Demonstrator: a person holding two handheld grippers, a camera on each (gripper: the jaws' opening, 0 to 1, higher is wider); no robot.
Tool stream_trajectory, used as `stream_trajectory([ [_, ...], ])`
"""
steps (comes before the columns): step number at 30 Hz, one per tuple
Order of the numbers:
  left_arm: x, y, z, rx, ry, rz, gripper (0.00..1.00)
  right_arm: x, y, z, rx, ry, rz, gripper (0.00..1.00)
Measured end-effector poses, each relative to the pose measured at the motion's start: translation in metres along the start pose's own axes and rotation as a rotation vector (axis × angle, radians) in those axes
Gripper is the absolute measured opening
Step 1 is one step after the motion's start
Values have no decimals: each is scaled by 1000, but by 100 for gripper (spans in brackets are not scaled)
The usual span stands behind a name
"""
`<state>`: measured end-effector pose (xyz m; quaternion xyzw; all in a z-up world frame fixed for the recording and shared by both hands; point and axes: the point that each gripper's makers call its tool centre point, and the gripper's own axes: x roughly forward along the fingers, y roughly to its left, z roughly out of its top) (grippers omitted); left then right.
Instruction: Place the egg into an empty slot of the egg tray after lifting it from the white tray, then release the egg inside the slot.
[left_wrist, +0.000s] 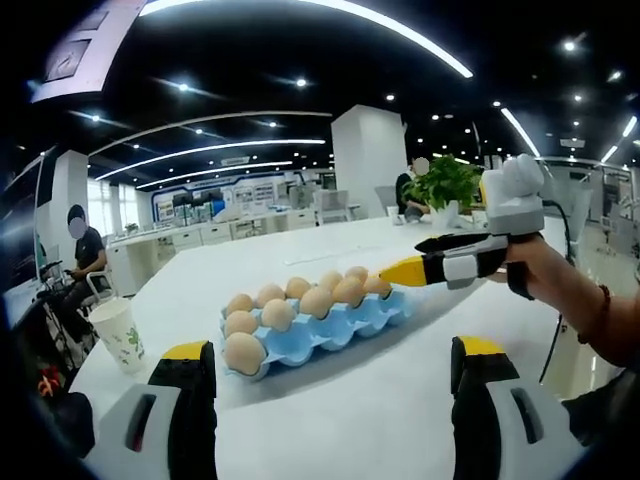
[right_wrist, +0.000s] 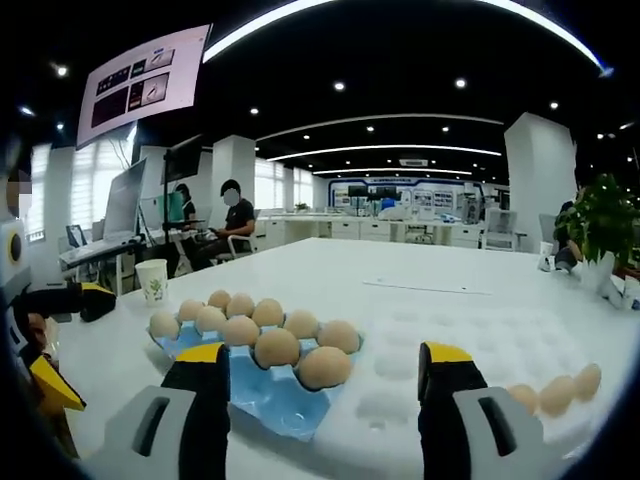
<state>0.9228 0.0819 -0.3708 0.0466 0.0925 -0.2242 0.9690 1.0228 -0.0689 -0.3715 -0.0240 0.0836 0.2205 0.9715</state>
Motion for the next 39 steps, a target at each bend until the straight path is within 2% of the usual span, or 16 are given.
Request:
stream_trajectory([
  [13,2,2,-2,20,21,0,100,-7,-40,-6,39,17,-104,76],
  [23,0,5,-2,22,20,8,100,-12,-54,-15,52,33,-146,72],
  [27,0,5,-2,20,20,11,100,-14,-64,-17,73,26,-175,65],
  [30,-1,3,-4,27,30,3,100,-14,-71,-24,79,50,-197,61],
  [35,-4,4,-6,29,32,7,100,-16,-75,-31,99,57,-201,52],
  [39,-4,5,-8,32,40,15,100,-18,-80,-35,103,65,-221,42],
])
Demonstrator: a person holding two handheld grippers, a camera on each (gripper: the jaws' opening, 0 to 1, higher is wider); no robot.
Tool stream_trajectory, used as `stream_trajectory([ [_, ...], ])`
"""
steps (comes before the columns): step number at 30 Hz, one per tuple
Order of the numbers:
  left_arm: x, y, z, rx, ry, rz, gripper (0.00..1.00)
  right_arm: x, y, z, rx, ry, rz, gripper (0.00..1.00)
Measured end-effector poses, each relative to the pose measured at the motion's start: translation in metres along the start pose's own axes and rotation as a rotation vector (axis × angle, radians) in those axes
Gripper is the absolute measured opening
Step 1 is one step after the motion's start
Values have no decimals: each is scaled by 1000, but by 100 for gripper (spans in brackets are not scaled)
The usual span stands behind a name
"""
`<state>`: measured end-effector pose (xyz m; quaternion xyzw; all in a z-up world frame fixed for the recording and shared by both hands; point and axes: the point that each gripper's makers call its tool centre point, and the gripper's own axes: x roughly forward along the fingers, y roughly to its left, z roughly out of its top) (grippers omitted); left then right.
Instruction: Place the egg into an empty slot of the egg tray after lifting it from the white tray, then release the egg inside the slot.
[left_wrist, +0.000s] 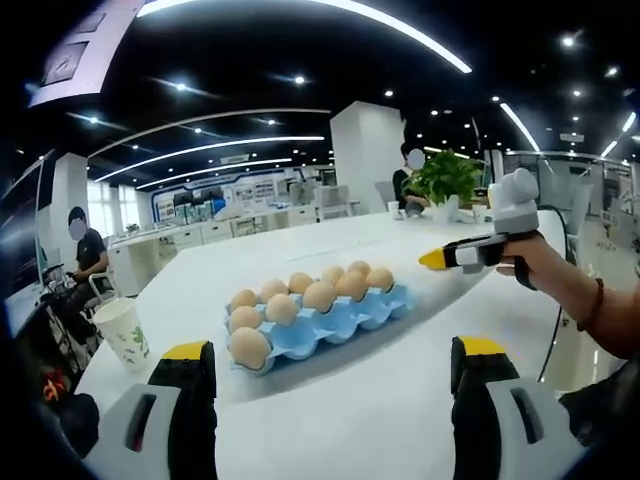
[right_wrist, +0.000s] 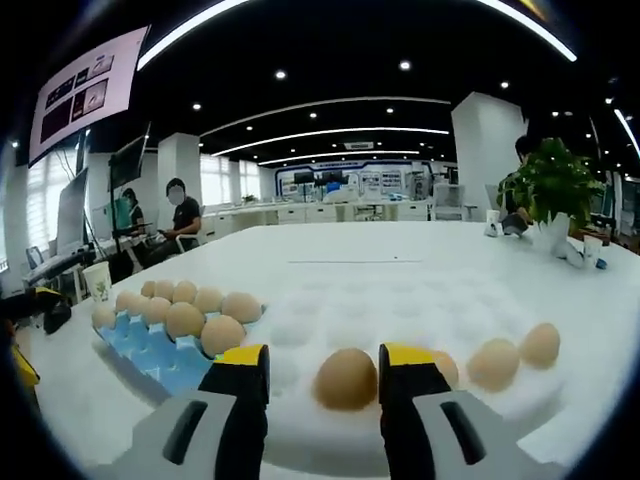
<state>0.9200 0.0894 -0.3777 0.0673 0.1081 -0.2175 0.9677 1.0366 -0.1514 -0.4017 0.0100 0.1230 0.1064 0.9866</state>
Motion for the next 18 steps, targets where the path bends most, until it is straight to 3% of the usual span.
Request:
stream_trajectory([
  [8,0,0,2,-7,-13,-1,99,3,-4,-4,2,22,-31,34],
  [13,-3,4,9,-16,-31,10,98,4,-11,-13,-21,67,-97,29],
  [18,-5,8,8,-11,-25,17,98,4,-11,-13,-14,51,-103,28],
])
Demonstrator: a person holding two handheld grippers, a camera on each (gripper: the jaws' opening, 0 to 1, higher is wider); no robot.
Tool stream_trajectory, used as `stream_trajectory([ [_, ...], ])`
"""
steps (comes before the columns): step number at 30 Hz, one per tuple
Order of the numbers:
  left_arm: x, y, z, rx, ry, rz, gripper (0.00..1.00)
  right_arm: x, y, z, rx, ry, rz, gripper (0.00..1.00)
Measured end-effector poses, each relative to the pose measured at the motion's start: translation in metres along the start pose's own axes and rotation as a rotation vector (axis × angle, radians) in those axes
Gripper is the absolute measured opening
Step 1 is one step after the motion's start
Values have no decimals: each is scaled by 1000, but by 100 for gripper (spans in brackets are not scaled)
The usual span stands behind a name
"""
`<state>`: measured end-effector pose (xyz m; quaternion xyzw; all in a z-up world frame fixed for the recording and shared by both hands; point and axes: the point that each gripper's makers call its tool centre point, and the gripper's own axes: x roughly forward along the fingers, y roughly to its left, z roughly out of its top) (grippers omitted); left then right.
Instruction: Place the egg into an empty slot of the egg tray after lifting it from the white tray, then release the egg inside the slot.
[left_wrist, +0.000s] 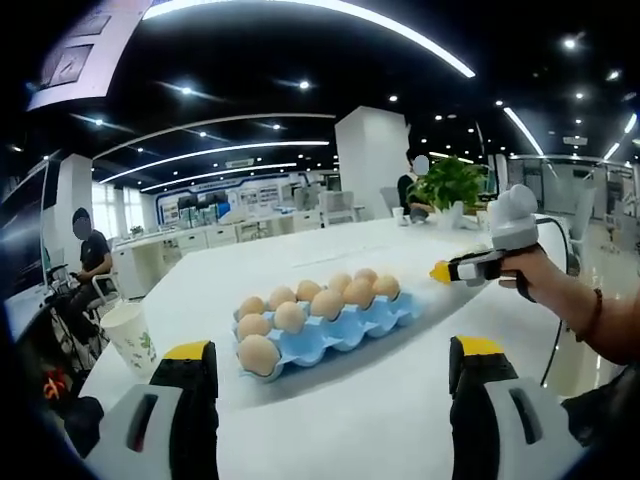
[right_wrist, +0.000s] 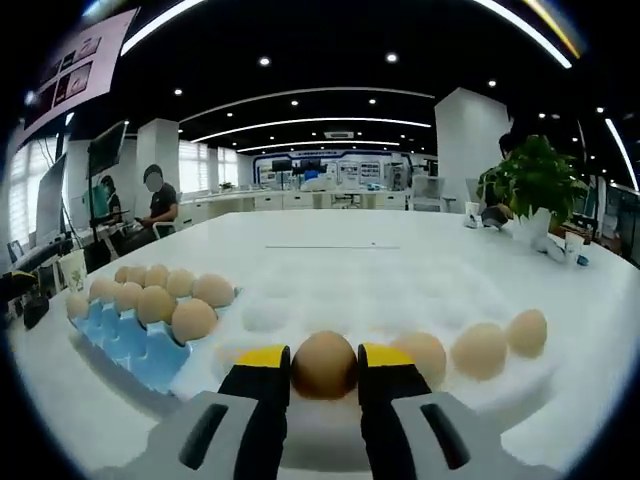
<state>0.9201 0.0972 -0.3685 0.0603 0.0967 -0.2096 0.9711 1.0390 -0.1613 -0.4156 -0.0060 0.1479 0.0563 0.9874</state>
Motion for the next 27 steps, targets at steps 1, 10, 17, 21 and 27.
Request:
stream_trajectory([
  [1,0,0,-1,1,4,1,98,0,0,0,2,0,-1,28],
  [10,4,-2,-5,8,22,-1,98,0,0,1,-11,-6,0,27],
  [17,7,-2,-3,2,16,3,98,1,-2,3,-1,-14,17,27],
  [21,7,-1,-5,8,23,6,98,-1,-1,8,-11,-49,22,27],
  [27,8,0,-4,1,20,9,98,-3,1,20,-60,-95,16,27],
])
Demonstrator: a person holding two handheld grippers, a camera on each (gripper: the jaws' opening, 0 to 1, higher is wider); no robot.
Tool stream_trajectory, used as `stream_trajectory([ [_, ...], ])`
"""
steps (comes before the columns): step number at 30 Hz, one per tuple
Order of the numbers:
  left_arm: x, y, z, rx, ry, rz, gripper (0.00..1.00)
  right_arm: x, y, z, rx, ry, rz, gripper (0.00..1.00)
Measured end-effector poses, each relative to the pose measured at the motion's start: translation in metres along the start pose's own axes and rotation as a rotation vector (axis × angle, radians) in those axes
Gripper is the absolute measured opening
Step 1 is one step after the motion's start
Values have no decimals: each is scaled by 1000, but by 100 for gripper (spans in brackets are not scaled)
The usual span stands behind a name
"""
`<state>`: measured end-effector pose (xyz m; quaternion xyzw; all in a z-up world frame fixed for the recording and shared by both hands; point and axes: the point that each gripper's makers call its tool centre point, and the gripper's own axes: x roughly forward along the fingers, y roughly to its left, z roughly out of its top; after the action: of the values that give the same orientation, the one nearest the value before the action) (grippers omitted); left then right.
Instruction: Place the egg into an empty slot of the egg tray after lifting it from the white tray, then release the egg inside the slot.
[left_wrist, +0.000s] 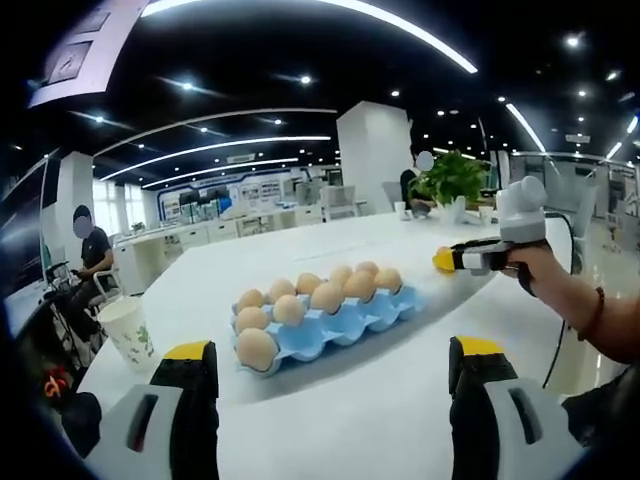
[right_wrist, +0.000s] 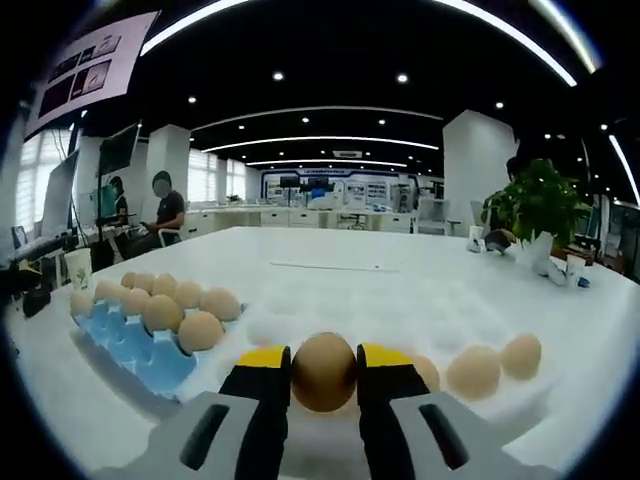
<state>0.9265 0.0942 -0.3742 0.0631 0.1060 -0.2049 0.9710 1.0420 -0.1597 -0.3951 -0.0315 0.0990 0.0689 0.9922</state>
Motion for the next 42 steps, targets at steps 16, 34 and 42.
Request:
stream_trajectory([
  [16,-2,2,-1,-6,-1,10,98,-5,3,11,-5,-52,10,27],
  [34,-3,2,-4,-7,6,11,98,-8,24,20,13,-79,82,27],
  [42,-6,2,-5,-4,8,14,98,-12,38,22,21,-86,126,27],
])
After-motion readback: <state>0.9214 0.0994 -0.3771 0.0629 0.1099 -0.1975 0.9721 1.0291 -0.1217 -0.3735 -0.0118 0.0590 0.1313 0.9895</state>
